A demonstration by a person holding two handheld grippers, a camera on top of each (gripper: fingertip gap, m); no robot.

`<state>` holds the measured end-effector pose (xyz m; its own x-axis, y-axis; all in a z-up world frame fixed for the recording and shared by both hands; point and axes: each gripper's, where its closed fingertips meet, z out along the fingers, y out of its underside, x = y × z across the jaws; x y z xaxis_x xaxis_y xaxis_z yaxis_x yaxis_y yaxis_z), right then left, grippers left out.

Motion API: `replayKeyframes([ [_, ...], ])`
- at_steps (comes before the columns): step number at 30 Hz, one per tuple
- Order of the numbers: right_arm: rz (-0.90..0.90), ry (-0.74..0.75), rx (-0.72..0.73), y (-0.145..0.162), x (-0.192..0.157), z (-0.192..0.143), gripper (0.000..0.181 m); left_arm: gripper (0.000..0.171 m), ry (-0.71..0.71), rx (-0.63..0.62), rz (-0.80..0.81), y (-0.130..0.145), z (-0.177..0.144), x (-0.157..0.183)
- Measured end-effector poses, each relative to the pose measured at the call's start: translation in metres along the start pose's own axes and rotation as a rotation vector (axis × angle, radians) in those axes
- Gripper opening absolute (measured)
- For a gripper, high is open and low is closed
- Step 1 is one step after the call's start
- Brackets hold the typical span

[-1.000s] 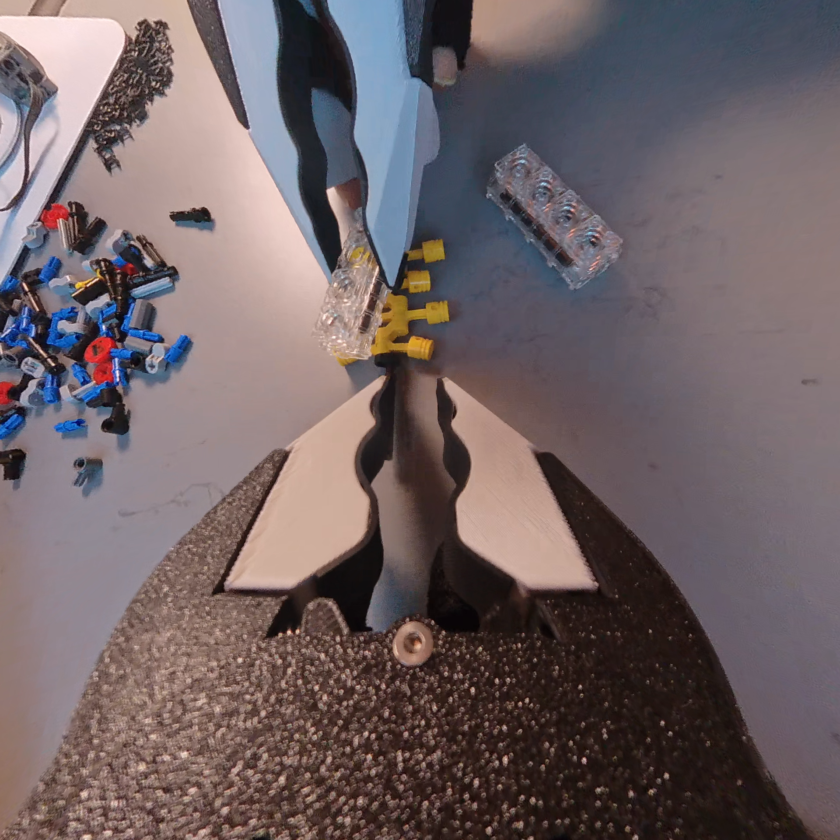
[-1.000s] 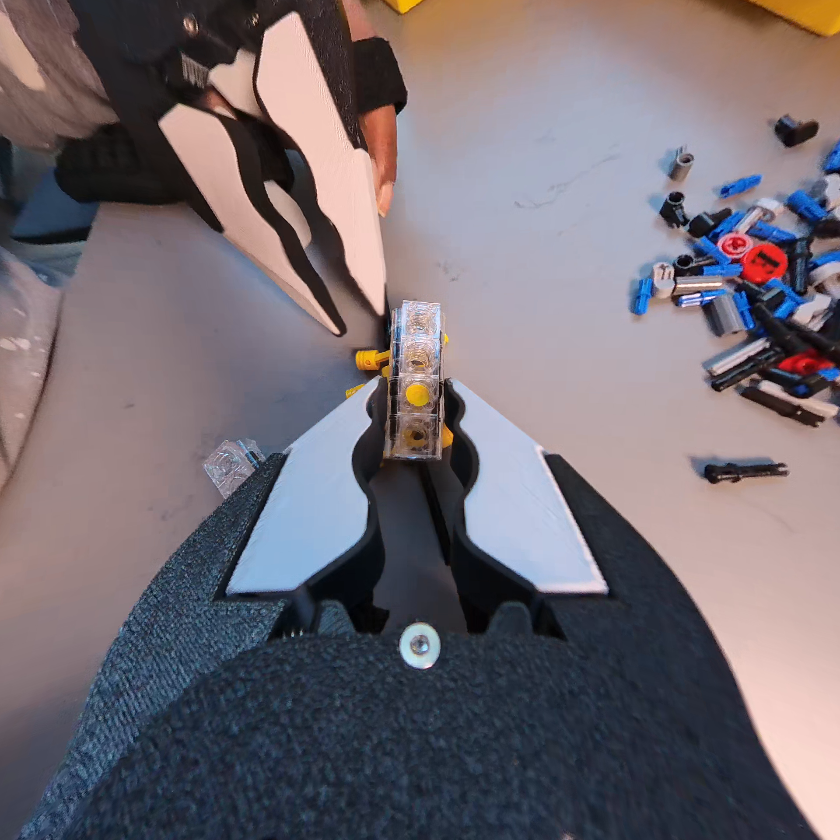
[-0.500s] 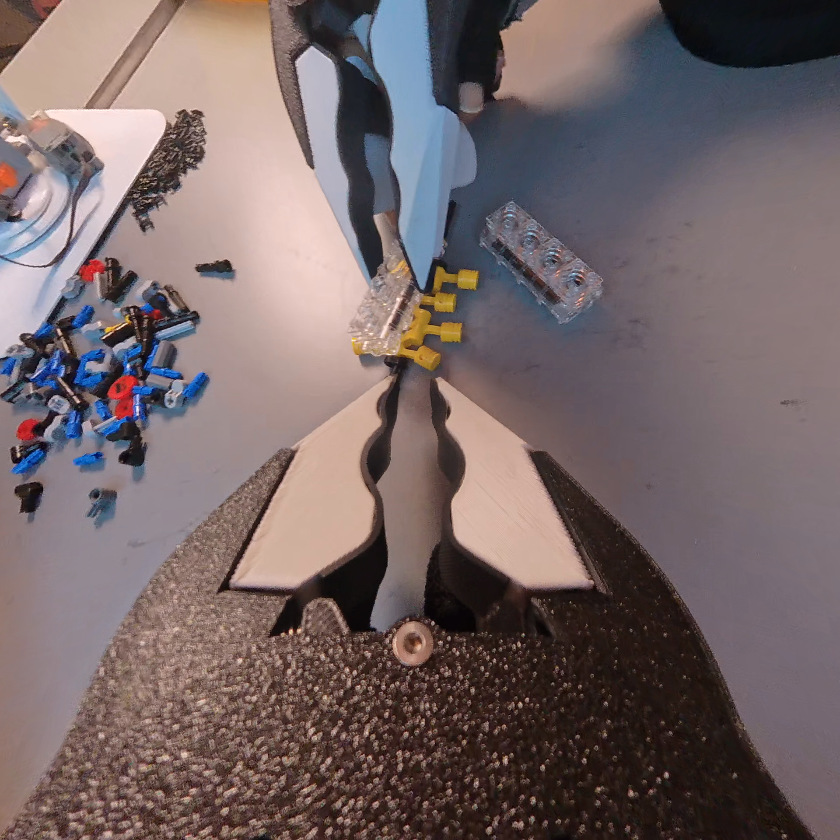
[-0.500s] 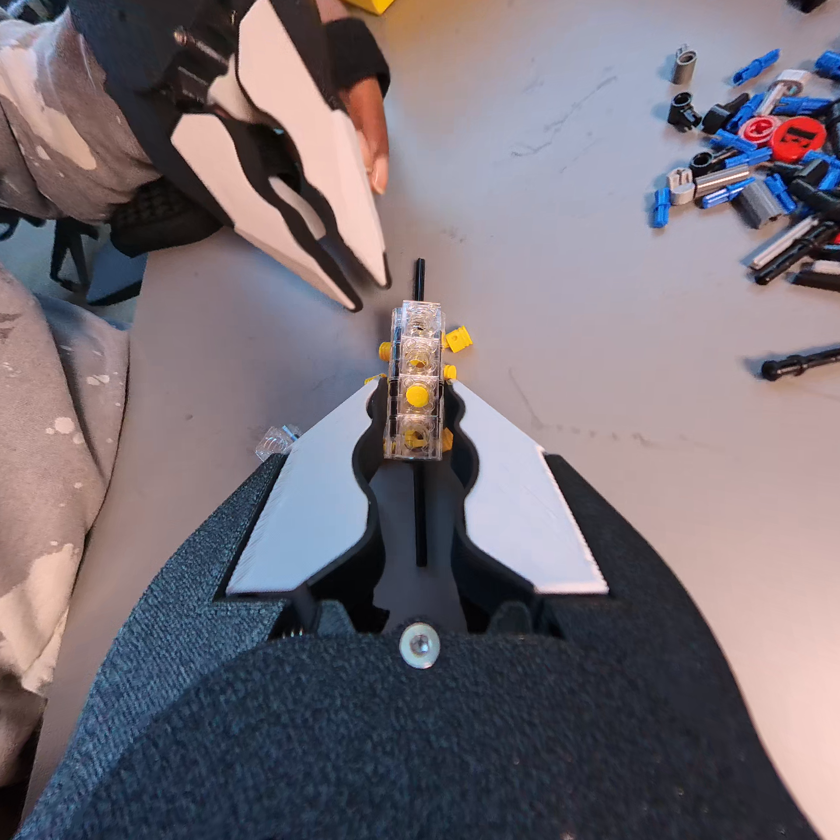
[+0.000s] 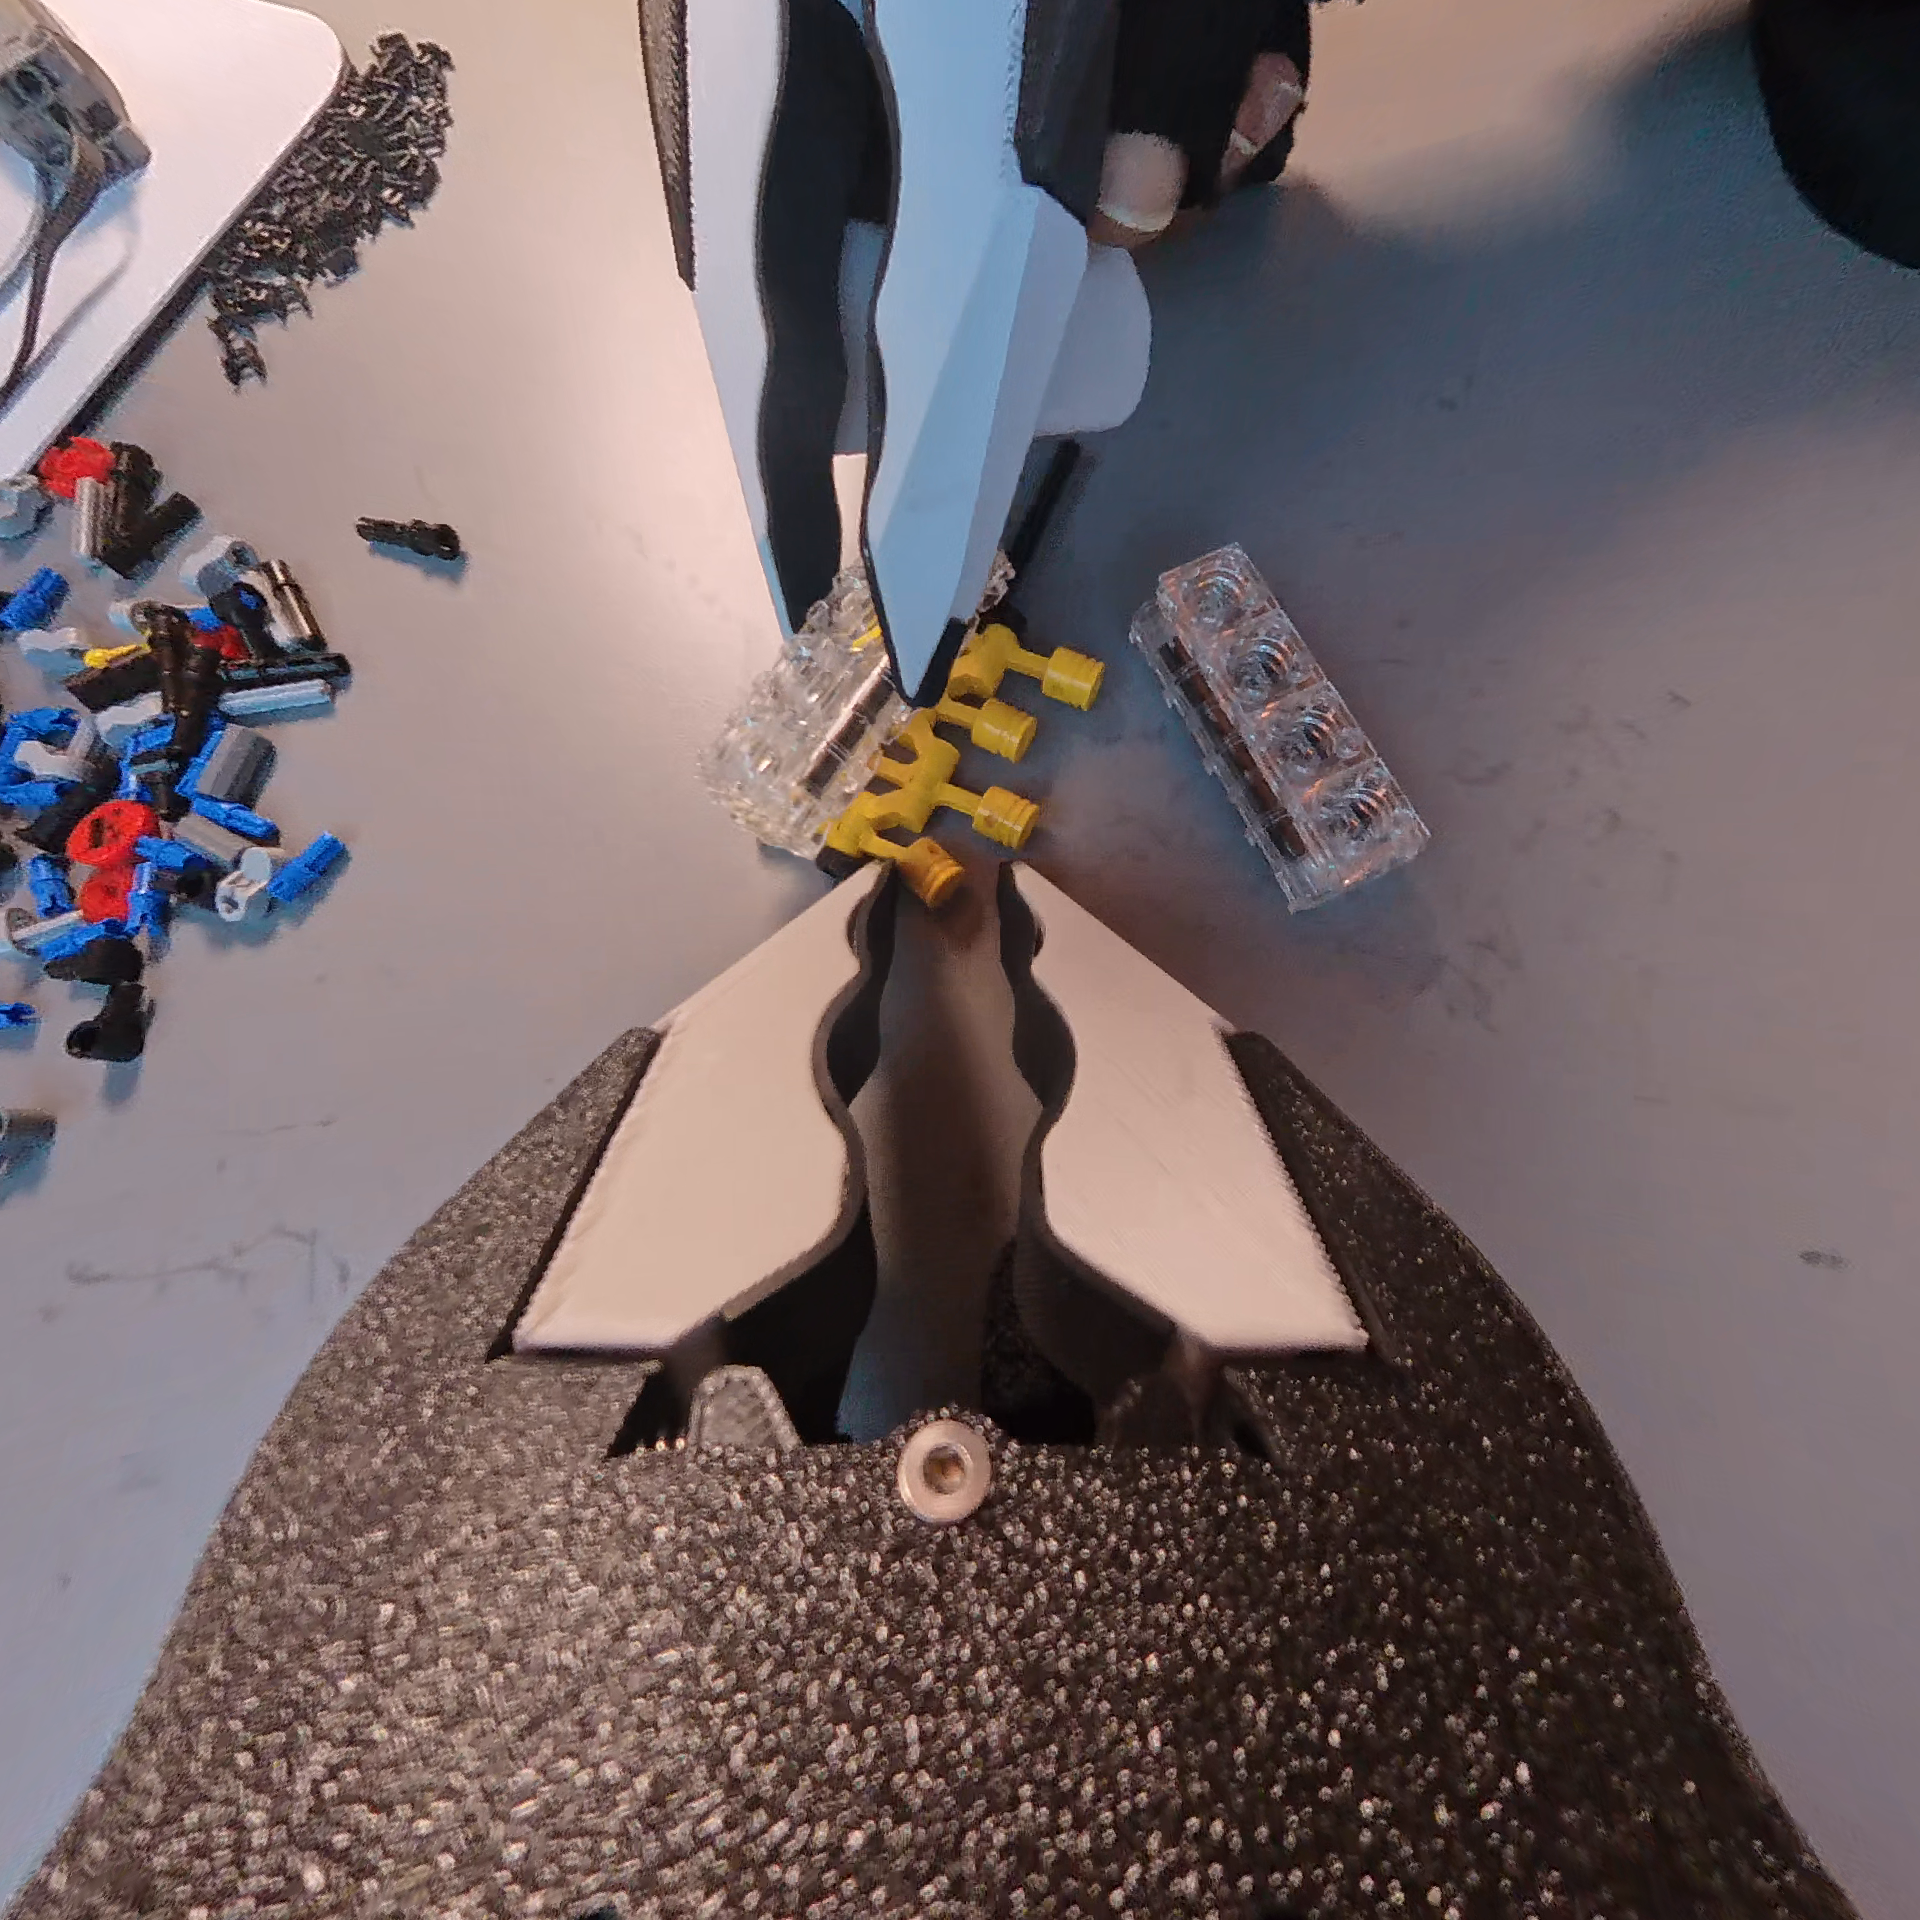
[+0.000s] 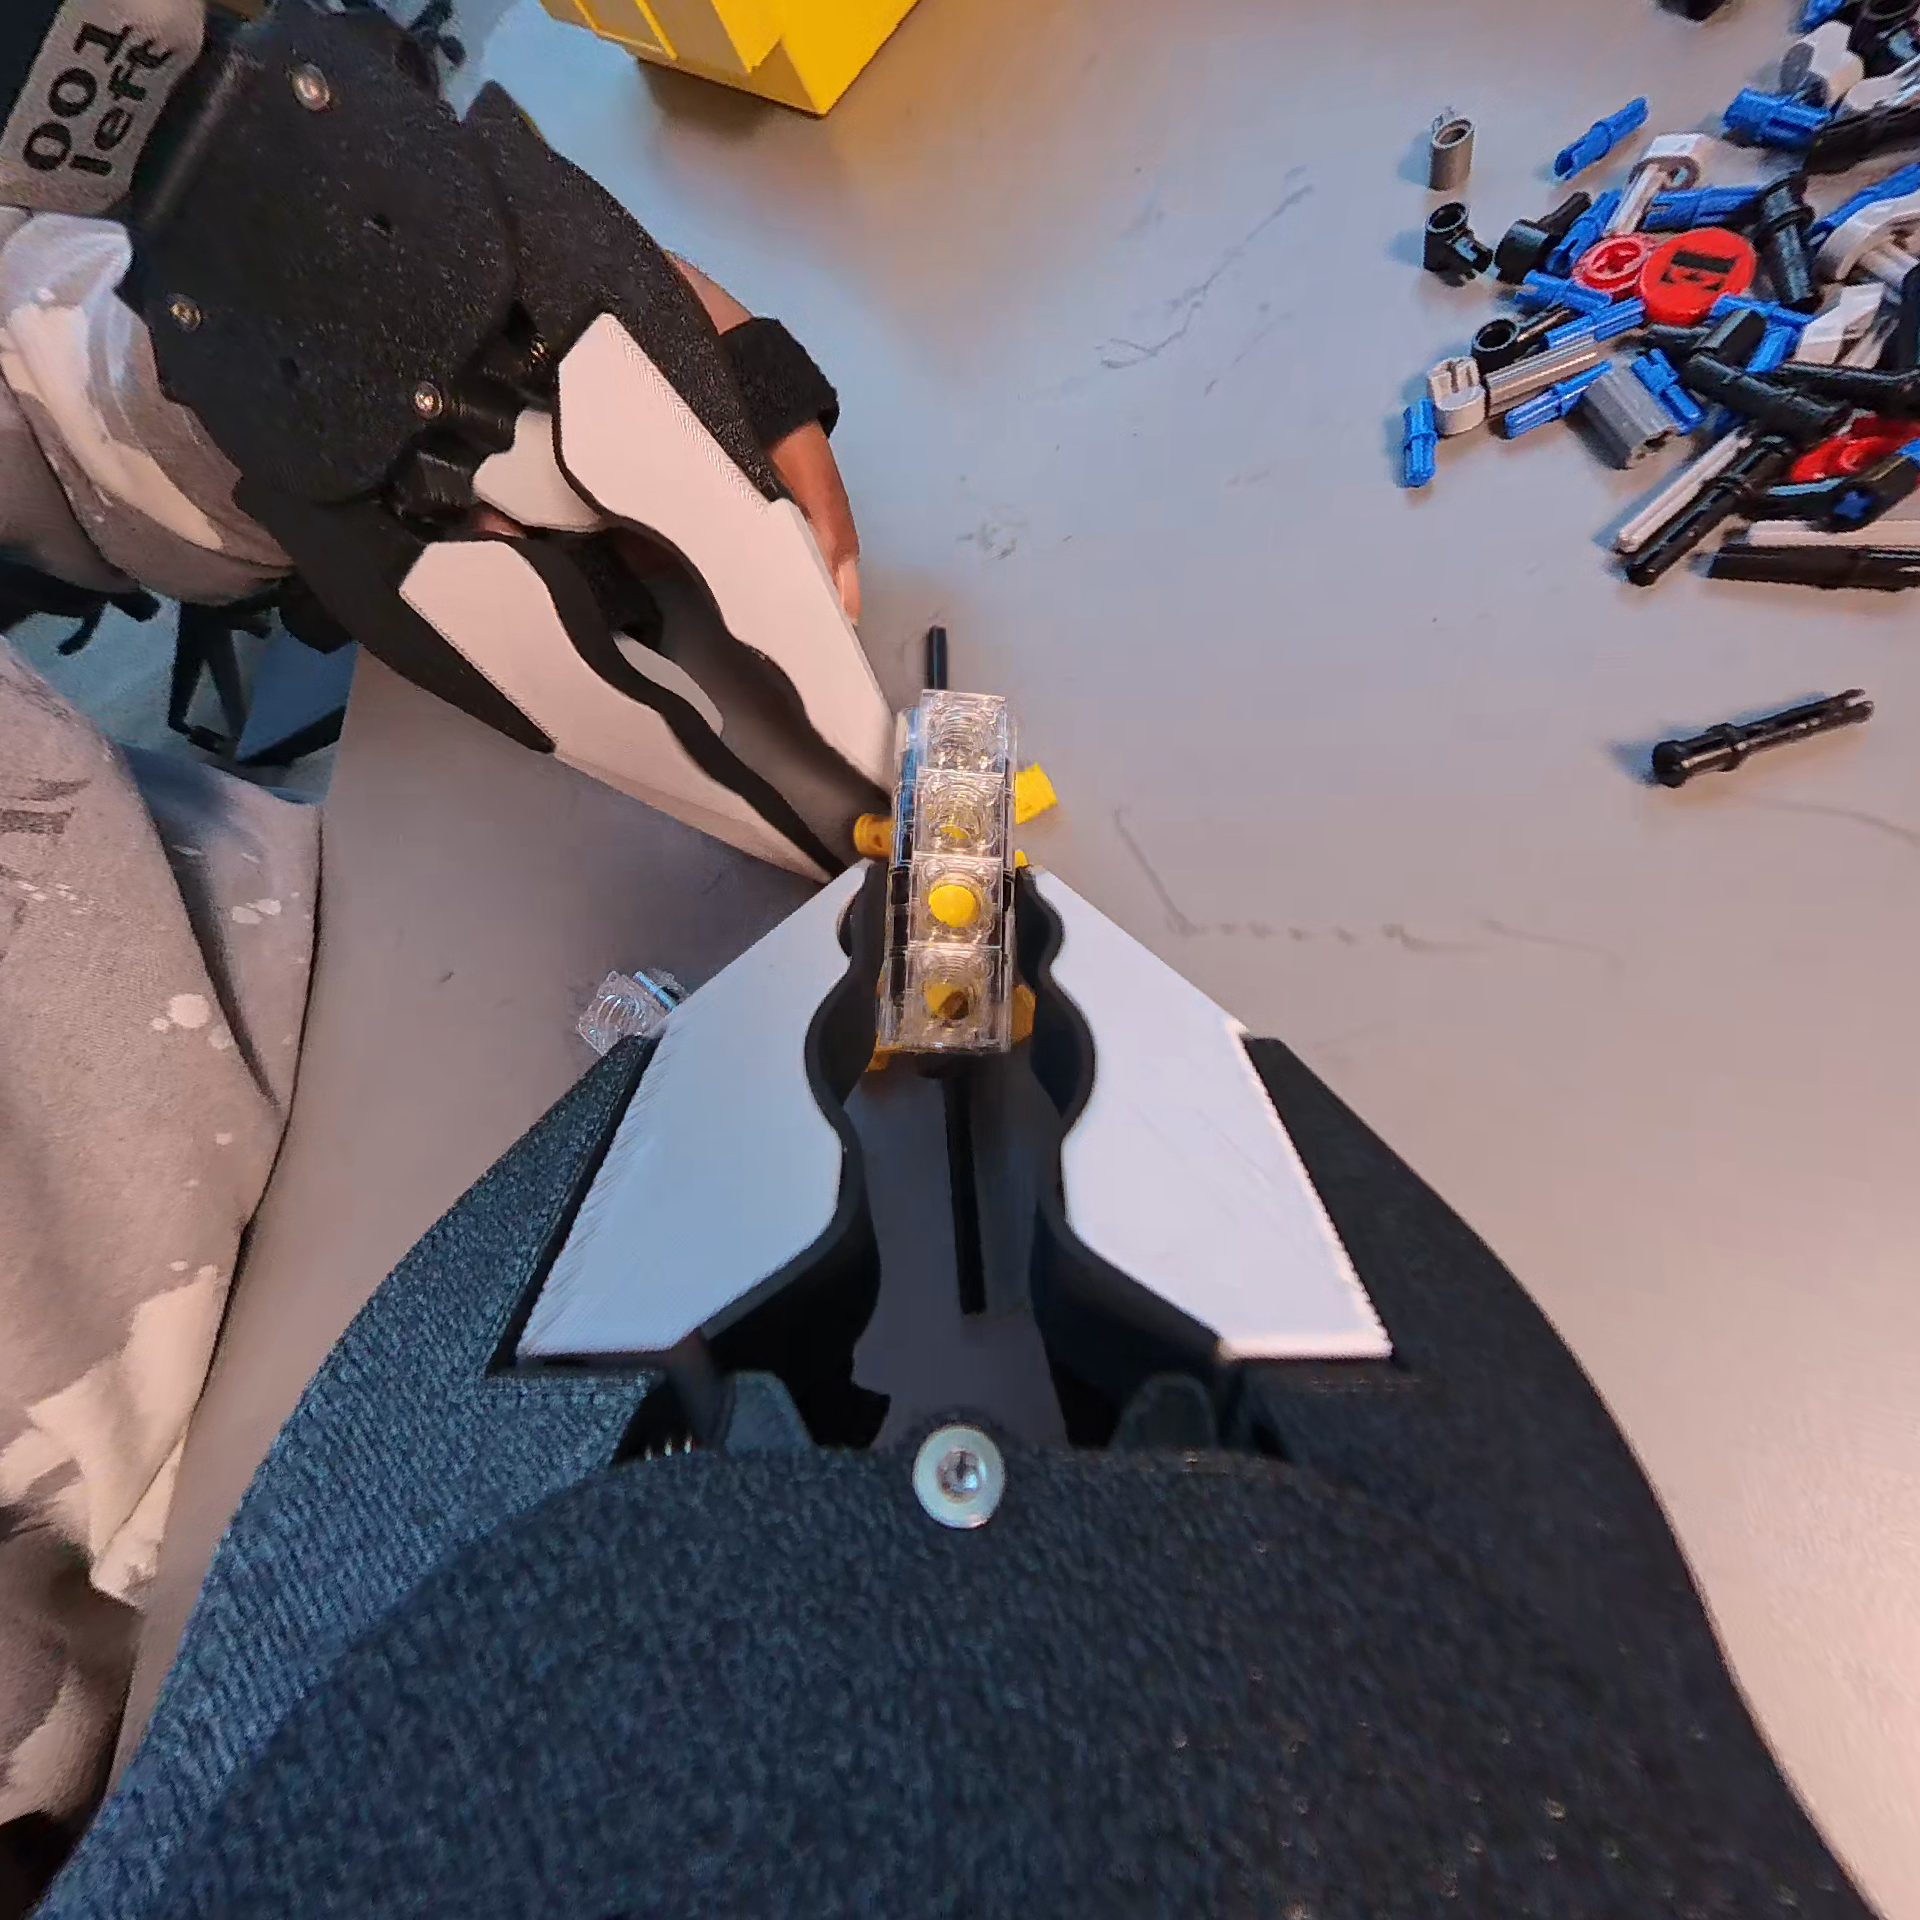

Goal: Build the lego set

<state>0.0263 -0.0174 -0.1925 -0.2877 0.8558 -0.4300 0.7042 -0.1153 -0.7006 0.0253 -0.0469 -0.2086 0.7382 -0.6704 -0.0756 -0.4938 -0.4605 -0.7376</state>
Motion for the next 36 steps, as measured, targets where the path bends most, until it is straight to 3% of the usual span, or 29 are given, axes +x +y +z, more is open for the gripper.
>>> replayKeyframes([
  [5,-0.001,-0.017,0.000,0.002,-0.003,-0.001,0.023,0.012,-0.064,-0.005,0.027,-0.001,-0.001,-0.009],
  [11,-0.015,-0.014,0.016,0.001,-0.004,-0.003,0.023,0.009,-0.025,0.087,-0.081,-0.013,-0.008,-0.015],
  [21,-0.001,0.006,0.026,0.002,0.002,-0.008,0.023,0.014,0.005,0.110,-0.113,-0.018,0.000,-0.030],
  [24,0.007,0.005,0.028,0.003,0.003,-0.010,0.023,0.016,0.039,0.111,-0.037,-0.023,0.002,-0.031],
  [30,0.019,0.015,0.036,0.006,0.008,-0.017,0.023,0.017,0.105,0.080,0.317,-0.027,0.008,-0.033],
  [36,0.019,0.025,0.037,0.007,0.011,-0.021,0.023,0.018,0.279,0.095,0.458,-0.029,0.012,-0.035],
])
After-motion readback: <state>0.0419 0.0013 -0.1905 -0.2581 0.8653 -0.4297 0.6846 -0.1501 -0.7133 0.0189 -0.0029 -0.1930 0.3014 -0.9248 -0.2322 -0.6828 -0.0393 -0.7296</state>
